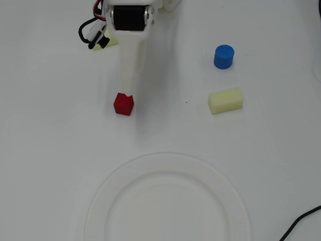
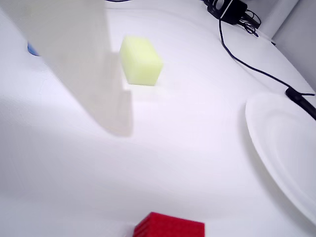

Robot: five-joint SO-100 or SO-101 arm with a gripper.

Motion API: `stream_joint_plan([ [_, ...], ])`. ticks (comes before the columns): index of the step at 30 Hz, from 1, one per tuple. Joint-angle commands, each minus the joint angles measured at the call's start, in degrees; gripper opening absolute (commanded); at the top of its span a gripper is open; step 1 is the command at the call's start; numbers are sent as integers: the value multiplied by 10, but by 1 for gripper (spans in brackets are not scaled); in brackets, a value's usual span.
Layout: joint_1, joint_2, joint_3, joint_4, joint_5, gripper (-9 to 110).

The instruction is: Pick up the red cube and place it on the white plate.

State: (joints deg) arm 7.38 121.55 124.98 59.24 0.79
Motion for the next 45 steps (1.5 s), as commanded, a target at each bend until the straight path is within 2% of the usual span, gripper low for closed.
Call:
stream_joint_plan([
  [1, 13, -40, -20, -22, 0, 35],
  [11, 67, -105, 13, -67, -33, 36],
  [18, 67, -160, 1, -94, -35, 36],
  [27, 65, -208, -20, -122, -29, 30],
  [39, 61, -234, -25, -142, -38, 2],
  [45, 58, -134, 17, -172, -33, 0],
])
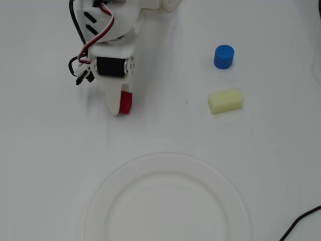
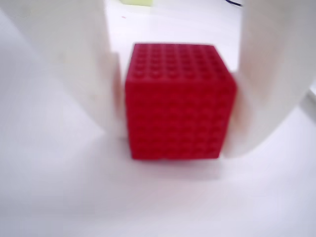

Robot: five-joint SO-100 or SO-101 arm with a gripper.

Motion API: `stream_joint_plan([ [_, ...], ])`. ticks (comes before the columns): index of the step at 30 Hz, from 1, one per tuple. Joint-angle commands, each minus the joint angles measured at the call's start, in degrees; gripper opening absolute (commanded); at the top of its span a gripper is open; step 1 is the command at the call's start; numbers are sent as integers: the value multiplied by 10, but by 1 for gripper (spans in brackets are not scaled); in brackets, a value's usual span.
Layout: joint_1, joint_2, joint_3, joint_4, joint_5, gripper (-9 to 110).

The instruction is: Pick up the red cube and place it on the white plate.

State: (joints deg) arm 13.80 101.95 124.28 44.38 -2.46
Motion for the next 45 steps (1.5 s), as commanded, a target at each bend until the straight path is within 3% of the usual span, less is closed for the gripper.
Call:
stream_joint_plan([
  [1, -10, 100, 47, -45, -3, 0],
  [9, -103, 575, 340, -289, -61, 0],
  [15, -161, 735, 426, -287, -100, 0],
  [22, -167, 626, 369, -322, -84, 0],
  [35, -195, 108, 17, -400, 18, 0],
  [45, -173, -71, -100, -417, 36, 0],
])
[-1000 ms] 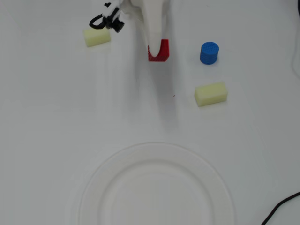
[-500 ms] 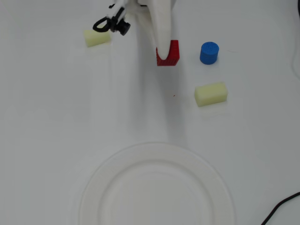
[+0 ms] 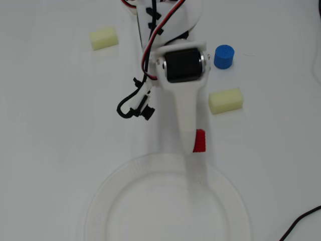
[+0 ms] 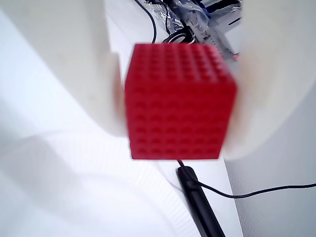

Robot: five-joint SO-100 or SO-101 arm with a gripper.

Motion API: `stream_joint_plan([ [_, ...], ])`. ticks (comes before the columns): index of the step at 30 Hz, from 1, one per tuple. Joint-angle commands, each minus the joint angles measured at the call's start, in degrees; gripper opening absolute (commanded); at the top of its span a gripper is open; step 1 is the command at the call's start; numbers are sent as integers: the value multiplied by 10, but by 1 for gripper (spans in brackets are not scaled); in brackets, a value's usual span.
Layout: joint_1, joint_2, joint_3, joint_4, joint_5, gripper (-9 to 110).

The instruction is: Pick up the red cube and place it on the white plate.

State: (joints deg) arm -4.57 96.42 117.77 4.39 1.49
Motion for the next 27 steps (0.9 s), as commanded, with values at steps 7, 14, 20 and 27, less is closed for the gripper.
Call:
stream_joint_plan([
  [7, 35, -91, -84, -18, 4, 4],
  [14, 37, -98, -112, 57, 20, 17],
  [20, 36, -60, -117, 134, 17, 29],
  [27, 46, 33, -145, 301, 26, 41],
])
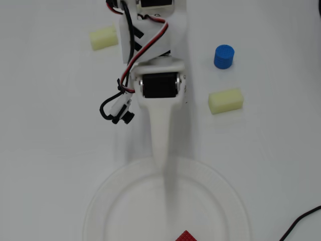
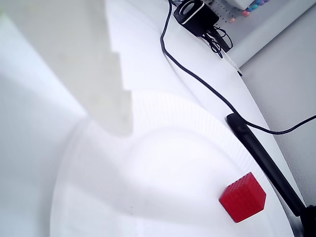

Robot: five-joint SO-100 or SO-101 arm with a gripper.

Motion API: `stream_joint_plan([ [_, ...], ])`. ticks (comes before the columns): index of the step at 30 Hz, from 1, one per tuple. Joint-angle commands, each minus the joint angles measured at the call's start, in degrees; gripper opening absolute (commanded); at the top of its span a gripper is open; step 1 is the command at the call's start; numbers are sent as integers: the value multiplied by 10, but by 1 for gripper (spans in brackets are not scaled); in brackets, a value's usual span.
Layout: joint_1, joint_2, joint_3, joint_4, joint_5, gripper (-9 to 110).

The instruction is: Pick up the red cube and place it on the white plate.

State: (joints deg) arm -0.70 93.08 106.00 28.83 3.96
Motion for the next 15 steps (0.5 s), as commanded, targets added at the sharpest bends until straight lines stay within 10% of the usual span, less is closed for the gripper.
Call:
stream_joint_plan([
  [1, 10, 86, -27, 80, -3, 41],
  [15, 12, 504, 185, 279, -30, 44],
])
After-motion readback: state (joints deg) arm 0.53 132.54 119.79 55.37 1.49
